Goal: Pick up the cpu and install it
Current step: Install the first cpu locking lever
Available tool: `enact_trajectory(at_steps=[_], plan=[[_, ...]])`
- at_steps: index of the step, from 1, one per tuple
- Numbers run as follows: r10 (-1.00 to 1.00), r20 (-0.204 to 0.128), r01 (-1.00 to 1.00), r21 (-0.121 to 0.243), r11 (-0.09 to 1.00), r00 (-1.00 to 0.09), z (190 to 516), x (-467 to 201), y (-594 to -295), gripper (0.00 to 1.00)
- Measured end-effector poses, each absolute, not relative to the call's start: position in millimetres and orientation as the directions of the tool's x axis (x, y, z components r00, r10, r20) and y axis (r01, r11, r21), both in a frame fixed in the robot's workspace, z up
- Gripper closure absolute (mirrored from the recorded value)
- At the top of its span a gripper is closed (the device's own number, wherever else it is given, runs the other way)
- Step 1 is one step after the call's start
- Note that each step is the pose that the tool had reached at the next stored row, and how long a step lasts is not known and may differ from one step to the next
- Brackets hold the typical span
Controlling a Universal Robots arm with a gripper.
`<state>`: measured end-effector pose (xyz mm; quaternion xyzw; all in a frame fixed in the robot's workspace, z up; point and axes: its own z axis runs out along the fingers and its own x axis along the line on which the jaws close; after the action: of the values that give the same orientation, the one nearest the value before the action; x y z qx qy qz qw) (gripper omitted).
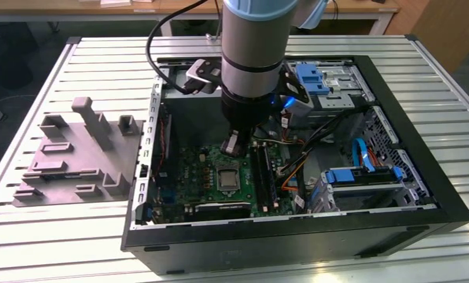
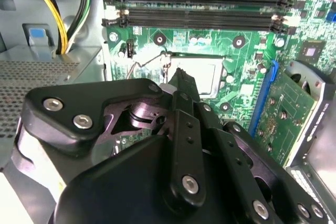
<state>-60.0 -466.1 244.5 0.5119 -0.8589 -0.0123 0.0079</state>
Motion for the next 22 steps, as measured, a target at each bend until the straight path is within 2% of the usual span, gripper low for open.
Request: enact_trajectory(at_steps=[22], plan=[[-0.879, 0.001, -0.879, 0.029, 0.476, -0.476, 244, -48, -465, 0.89]])
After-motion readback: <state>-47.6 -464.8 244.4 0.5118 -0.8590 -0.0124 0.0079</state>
